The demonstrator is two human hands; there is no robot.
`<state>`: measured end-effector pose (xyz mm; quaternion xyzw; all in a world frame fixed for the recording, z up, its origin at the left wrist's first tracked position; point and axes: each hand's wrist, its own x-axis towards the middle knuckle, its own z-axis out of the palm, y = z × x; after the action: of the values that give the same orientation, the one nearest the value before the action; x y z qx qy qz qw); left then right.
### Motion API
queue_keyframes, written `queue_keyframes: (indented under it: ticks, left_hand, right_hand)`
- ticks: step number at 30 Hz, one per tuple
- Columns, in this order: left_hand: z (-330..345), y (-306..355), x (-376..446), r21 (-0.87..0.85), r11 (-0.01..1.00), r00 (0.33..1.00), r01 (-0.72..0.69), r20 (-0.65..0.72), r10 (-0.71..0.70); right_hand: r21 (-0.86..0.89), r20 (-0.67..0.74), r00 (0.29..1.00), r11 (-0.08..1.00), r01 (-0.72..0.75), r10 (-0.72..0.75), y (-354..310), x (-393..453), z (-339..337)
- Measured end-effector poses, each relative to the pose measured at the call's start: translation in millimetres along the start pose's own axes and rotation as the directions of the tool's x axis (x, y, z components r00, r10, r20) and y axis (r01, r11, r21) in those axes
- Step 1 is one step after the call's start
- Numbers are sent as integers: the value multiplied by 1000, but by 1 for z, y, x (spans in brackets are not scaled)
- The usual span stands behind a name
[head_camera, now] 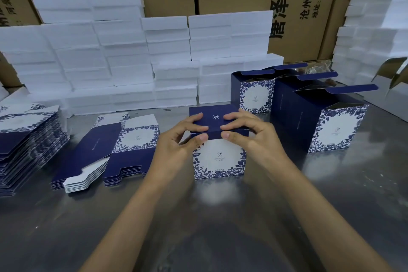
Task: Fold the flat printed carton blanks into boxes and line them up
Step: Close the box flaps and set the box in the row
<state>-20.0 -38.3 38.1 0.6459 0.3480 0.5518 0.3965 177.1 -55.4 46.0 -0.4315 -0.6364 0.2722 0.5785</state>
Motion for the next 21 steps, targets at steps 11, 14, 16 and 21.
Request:
queue_keyframes:
  ticks: [11, 14, 16, 21]
  left_hand:
    - [49, -7, 12, 24, 1000, 996, -3, -85, 5]
    - [70, -16, 27, 118, 992, 996, -46, -67, 54]
    - [83, -23, 38, 176, 982, 995, -69, -55, 80]
    - [114, -43, 70, 352, 930, 993, -108, 2, 115]
  right_hand:
    - [-897, -83, 930, 434, 86, -357, 24, -25, 19]
    - [-922, -94, 971, 388, -2, -218, 35, -20, 16]
    - [-930, -111, 974, 366, -32, -196, 45, -11, 7]
    - [-943, -139, 974, 326, -75, -180, 77, 19, -16]
